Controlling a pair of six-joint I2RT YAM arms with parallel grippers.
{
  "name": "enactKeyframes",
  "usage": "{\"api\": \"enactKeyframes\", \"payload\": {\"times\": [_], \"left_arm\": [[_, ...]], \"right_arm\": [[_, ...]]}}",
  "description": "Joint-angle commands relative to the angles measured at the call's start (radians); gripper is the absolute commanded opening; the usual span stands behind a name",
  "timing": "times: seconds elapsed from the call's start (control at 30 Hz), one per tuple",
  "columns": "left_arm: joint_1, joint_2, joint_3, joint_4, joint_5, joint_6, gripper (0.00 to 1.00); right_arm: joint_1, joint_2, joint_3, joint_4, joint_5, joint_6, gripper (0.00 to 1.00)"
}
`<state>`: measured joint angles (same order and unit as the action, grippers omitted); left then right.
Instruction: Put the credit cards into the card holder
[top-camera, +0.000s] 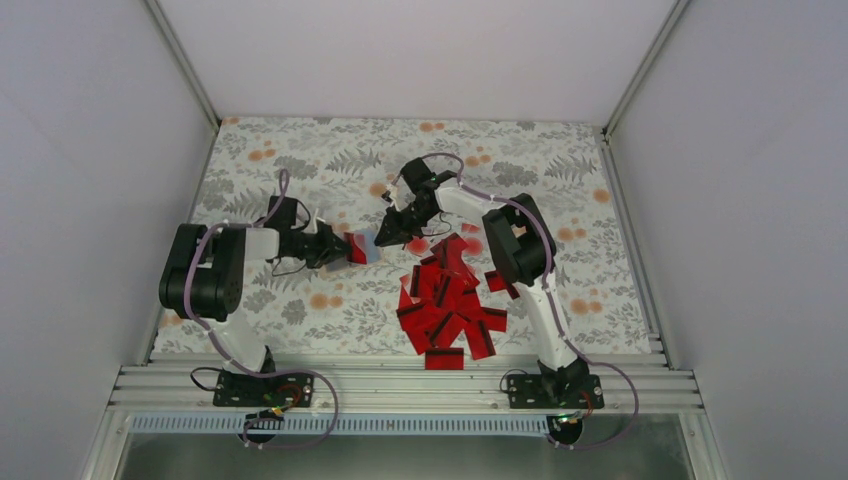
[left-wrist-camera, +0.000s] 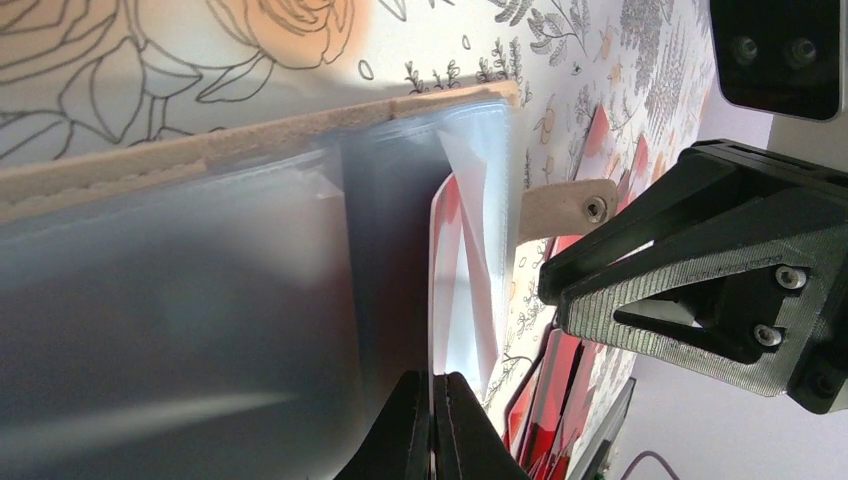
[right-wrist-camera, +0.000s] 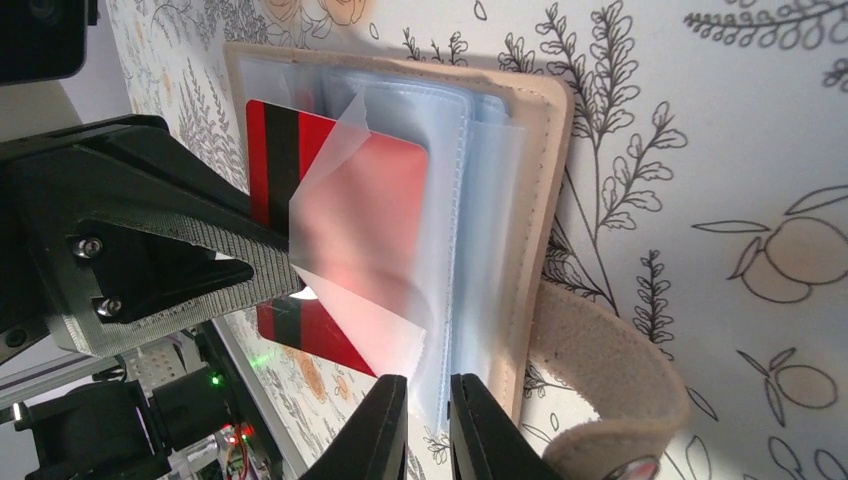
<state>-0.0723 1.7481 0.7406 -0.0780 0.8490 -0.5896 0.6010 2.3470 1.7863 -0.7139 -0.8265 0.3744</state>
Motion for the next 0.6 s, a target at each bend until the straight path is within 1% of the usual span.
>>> {"api": "enactKeyframes", "payload": {"times": [0.0, 0.2, 0.57], "left_arm": [[-0.005, -0.017, -0.042, 0.070, -0.025, -0.092, 0.02], [-0.009, -0.019, -0.065, 0.145, 0.003, -0.178, 0.02], [-0.033, -0.004, -0.048, 0.158, -0.007, -0.248, 0.02]], "right_arm": [[-0.002, -0.001, -0.019, 0.019, 0.018, -0.019, 0.12], [-0.004, 0.001, -0.045, 0.028, 0.012, -0.033, 0.10], [-0.004, 0.022, -0.055, 0.035, -0.006, -0.055, 0.08]]}}
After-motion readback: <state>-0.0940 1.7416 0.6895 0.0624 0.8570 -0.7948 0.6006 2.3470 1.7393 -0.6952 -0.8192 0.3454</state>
